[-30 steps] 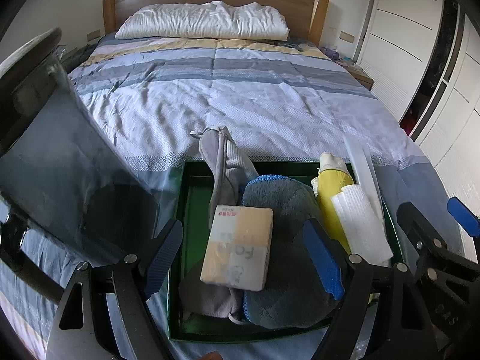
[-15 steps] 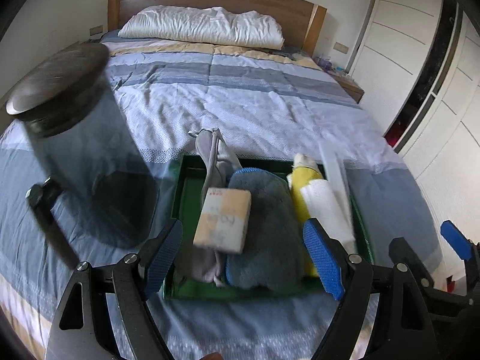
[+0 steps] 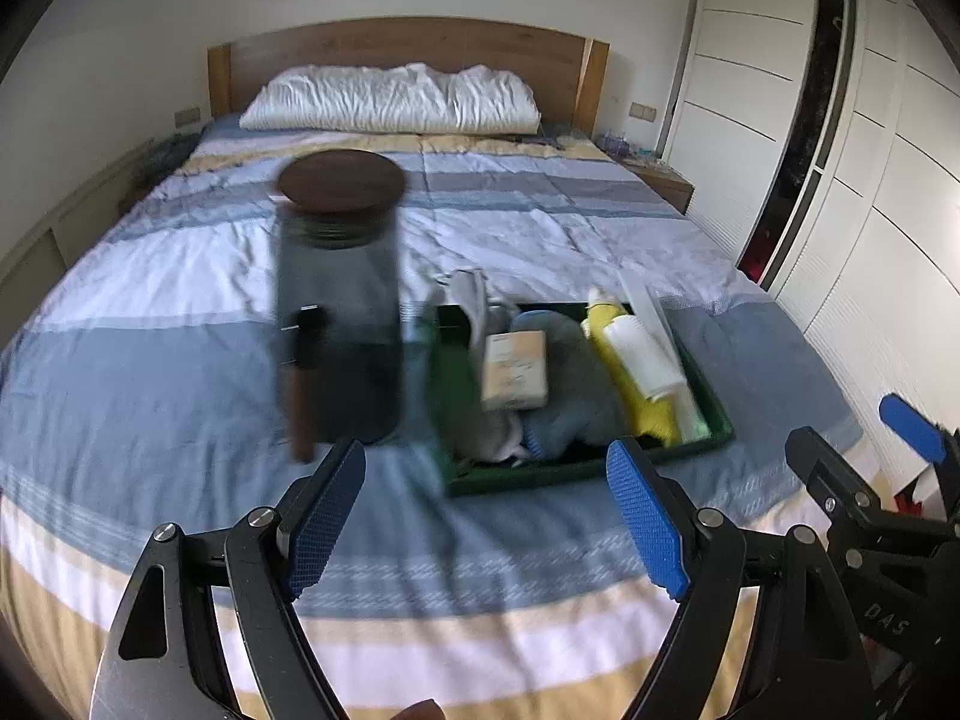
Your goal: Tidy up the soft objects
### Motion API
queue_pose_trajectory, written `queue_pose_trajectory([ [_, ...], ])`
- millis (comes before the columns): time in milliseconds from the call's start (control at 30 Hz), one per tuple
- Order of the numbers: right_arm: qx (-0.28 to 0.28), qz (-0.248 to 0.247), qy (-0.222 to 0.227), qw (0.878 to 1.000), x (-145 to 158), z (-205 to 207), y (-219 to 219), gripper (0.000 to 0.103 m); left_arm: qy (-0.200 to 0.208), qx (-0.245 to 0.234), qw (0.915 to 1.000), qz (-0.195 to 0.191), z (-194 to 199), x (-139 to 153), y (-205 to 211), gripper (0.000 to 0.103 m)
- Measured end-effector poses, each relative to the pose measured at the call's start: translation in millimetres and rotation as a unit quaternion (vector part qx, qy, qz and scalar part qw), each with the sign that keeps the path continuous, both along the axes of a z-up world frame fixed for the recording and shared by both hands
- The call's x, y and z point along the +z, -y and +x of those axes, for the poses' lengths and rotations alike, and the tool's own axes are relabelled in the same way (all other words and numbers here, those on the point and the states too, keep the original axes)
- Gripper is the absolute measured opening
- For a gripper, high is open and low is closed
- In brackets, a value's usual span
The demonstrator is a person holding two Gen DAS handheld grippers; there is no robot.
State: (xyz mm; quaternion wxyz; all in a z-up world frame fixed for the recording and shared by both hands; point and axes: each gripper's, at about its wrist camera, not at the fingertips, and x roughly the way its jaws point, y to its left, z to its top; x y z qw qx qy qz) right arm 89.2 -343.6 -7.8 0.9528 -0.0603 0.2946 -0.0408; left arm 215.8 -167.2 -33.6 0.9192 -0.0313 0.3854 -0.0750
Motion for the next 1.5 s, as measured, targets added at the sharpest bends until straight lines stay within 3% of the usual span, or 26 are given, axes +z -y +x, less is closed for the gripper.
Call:
queue_pose_trajectory([
  [167,0.019,0.006,0.015,1.000,2,-50,-44,0.103,0.020,0.010,0.9997,0.009,-44,8,-44,0.079],
  [233,0.028,0.009,0.022,0.999,2,-69,-64,0.103,0.023,0.013,0.9995,0.017,-62,9,-60,0.093],
  [300,0.038,0.011,0.028,0.999,2,-90,-84,0.103,0.037,0.038,0.9983,0.025,-83,10,-82,0.100],
  [700,0.049,-0.006,0.032,0.998,-1,-159,-151,0.103,0.060,0.087,0.9944,0.006,-159,15,-180,0.101],
  [1067,0.058,-0.020,0.044,0.997,-2,-190,-193,0.103,0.051,0.086,0.9950,0.002,-186,5,-201,0.101],
  [1500,0.055,-0.015,0.039,0.998,-13,-201,-196,0.103,0.066,0.093,0.9933,0.018,-205,4,-205,0.101],
])
